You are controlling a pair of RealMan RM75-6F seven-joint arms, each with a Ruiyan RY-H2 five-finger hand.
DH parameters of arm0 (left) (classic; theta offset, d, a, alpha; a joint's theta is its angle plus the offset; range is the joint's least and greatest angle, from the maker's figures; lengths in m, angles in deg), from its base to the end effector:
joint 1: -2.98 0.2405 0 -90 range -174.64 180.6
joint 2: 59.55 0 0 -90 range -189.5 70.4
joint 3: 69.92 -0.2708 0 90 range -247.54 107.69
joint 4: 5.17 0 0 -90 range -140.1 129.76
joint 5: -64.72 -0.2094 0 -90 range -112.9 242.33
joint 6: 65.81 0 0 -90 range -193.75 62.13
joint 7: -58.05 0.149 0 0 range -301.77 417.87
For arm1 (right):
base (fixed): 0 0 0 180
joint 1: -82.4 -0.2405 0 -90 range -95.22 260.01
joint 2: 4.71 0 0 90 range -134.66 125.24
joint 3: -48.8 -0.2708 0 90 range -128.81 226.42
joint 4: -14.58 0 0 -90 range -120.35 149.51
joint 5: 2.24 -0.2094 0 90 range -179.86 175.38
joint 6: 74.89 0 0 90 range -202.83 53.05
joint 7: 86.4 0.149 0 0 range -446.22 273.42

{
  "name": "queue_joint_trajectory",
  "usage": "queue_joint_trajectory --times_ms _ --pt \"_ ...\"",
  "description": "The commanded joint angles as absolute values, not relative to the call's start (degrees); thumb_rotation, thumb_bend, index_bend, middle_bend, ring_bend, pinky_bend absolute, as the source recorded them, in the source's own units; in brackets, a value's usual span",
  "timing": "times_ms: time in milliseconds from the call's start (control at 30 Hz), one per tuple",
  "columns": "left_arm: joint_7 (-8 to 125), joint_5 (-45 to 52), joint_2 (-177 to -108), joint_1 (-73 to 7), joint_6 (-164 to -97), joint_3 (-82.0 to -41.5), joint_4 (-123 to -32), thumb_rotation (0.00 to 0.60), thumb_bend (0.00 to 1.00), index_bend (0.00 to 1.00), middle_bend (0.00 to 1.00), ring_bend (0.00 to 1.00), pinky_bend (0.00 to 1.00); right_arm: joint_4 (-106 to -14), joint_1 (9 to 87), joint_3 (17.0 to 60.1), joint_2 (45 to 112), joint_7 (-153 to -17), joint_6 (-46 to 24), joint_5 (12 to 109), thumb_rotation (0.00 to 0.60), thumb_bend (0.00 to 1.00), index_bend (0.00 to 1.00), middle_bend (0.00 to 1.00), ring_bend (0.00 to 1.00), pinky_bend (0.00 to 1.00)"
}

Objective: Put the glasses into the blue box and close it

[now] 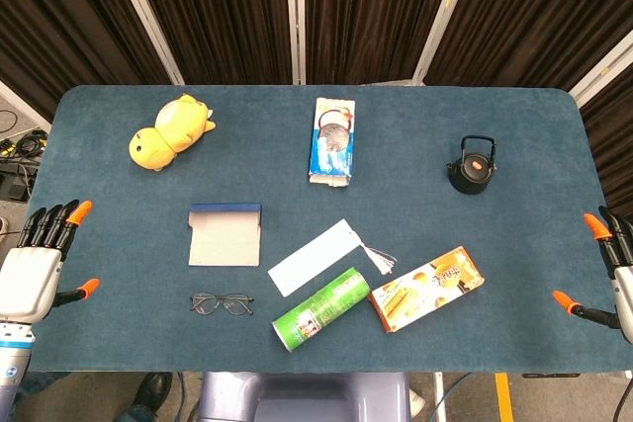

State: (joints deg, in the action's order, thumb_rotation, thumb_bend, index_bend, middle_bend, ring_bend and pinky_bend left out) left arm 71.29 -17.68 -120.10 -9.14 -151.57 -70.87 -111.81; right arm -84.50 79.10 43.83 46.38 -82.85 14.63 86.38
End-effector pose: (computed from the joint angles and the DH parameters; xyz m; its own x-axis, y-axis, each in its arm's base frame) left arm -0.2681 0.2045 0.1610 0.4417 0.0259 0.8968 0.8953 -0.0768 -0.4388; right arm -0.2999 -0.1840 0.2403 0.4354 0.1029 0.8943 -0.8960 -0.0461 0.4416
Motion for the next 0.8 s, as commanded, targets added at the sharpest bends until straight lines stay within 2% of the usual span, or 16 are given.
queue_joint_trajectory --times_ms 33,133,267,433,633,700,800 --pt "71.3 -17.7 -120.1 -8.9 -151.2 -70.8 -111.7 0.600 0.00 0.00 0.00 0.00 0.00 -84.5 79.2 43.8 46.4 -82.5 14.8 86.4 0.600 0.00 0.00 0.00 0.00 0.00" --pt "71.4 -18.1 -120.3 -8.9 -150.3 -71.0 -111.8 0.600 0.00 0.00 0.00 0.00 0.00 -84.8 79.2 43.7 46.2 -81.8 15.0 86.6 0.600 0.00 0.00 0.00 0.00 0.00" --pt "72.2 -18.7 -121.4 -10.1 -145.9 -72.2 -113.5 0.600 0.00 0.00 0.00 0.00 0.00 -85.1 79.2 43.7 46.0 -81.3 15.1 86.9 0.600 0.00 0.00 0.00 0.00 0.00" --pt "79.4 -14.8 -128.4 -13.5 -138.0 -71.8 -114.9 0.600 0.01 0.11 0.00 0.00 0.00 -85.0 78.5 43.4 46.1 -80.9 14.0 86.6 0.600 0.00 0.00 0.00 0.00 0.00" --pt "87.9 -4.3 -138.3 -16.4 -132.5 -70.0 -113.4 0.600 0.29 0.31 0.00 0.00 0.00 -84.8 77.8 43.4 46.3 -80.7 12.8 86.6 0.600 0.00 0.00 0.00 0.00 0.00" --pt "89.2 -2.1 -140.8 -17.2 -131.7 -69.5 -112.6 0.600 0.34 0.37 0.00 0.00 0.00 -84.7 77.8 43.4 46.2 -80.3 12.7 86.4 0.600 0.00 0.00 0.00 0.00 0.00" --pt "90.8 0.0 -143.4 -18.0 -131.5 -68.9 -111.5 0.600 0.36 0.38 0.00 0.00 0.00 -84.5 77.8 43.3 46.1 -79.7 12.6 86.1 0.600 0.00 0.00 0.00 0.00 0.00"
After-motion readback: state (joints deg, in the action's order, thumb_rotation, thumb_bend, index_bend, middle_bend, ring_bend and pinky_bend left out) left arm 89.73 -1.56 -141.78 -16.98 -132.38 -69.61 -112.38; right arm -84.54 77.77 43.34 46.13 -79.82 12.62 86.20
